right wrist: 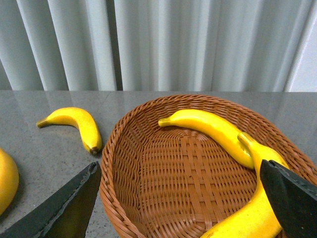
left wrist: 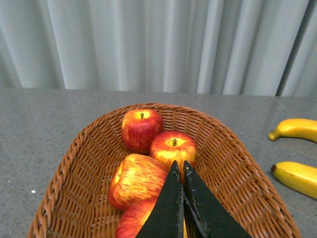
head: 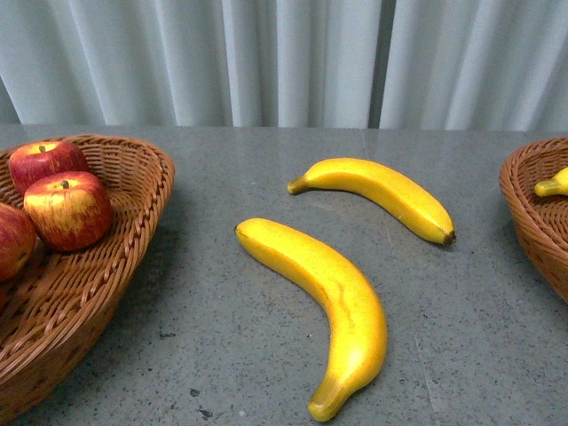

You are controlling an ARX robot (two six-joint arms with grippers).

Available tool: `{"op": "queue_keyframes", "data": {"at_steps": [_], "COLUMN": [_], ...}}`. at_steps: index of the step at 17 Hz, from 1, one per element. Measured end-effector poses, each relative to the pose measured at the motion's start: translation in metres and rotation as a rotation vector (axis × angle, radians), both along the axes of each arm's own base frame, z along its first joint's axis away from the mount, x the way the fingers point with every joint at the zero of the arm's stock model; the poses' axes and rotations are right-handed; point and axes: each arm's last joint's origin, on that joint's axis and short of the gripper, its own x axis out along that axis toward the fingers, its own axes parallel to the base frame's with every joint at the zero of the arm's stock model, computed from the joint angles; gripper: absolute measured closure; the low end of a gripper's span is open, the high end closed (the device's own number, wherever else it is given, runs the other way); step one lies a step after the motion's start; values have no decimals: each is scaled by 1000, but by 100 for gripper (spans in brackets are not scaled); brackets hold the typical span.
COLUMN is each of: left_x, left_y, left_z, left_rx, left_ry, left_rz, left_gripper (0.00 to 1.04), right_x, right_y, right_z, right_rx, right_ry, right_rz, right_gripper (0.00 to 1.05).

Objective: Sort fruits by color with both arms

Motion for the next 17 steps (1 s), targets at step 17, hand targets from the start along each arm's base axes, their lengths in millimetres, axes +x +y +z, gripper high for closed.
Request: {"op": "queue_keyframes", "data": {"at_steps": [17], "left_x": [-30], "left_y": [0], "left_z": [-17], "left_rx": [1], "left_ry": [-21], "left_rz": [1], "left_gripper": [103], "right_x": [0], "right_y": [0], "right_z": [0], "right_rx": [0], "right_ry": [0], "right_rz": [0], "right_gripper": [6]}}
